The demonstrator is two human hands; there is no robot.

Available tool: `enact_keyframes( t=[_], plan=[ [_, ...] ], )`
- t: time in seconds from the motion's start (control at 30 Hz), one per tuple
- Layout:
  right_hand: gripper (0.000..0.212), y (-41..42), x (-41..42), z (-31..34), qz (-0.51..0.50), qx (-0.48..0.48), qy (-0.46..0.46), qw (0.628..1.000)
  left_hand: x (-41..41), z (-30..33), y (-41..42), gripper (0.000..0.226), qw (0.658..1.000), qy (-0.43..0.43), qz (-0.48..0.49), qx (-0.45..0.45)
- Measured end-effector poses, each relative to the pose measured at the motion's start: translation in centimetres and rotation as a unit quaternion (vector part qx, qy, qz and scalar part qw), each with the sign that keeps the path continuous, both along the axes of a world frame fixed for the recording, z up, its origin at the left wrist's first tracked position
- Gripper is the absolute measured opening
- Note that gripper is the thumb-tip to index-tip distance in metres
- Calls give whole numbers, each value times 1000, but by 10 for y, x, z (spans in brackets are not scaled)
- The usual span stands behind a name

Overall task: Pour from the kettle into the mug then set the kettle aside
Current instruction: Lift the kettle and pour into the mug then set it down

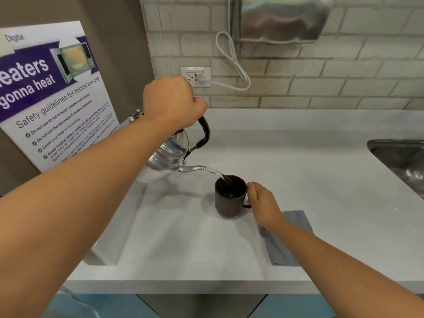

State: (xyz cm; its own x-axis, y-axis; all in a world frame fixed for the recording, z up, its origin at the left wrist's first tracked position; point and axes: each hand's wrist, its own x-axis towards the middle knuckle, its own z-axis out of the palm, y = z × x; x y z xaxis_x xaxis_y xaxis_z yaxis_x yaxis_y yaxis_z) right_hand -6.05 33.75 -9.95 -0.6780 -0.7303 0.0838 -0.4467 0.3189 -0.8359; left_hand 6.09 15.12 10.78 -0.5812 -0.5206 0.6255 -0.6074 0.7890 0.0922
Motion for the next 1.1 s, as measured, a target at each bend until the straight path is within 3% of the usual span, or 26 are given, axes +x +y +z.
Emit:
enact_keyframes(
  t=[0.33, 0.6, 0.8, 0.97, 1.1],
  plan=[
    [41, 1, 0, 0, 0, 1, 12, 1000, -2, -11, 2, 31, 999, 20, -5, 31],
    [46, 0, -2, -1, 2, -3, 8, 1000, 5, -20, -4, 27, 990, 83, 3, 118],
    [45, 0, -7, 0, 6, -5, -24, 1000, 10, -30, -17, 34, 963, 150, 9, 222],
    [29, -2, -19, 14, -1, -5, -55, 998, 13, -34, -32, 44, 931, 199, 24, 306],
    [18, -27, -31, 56, -37, -66, -41, 996, 13, -29, -48, 40, 910, 246, 44, 331]
  ],
)
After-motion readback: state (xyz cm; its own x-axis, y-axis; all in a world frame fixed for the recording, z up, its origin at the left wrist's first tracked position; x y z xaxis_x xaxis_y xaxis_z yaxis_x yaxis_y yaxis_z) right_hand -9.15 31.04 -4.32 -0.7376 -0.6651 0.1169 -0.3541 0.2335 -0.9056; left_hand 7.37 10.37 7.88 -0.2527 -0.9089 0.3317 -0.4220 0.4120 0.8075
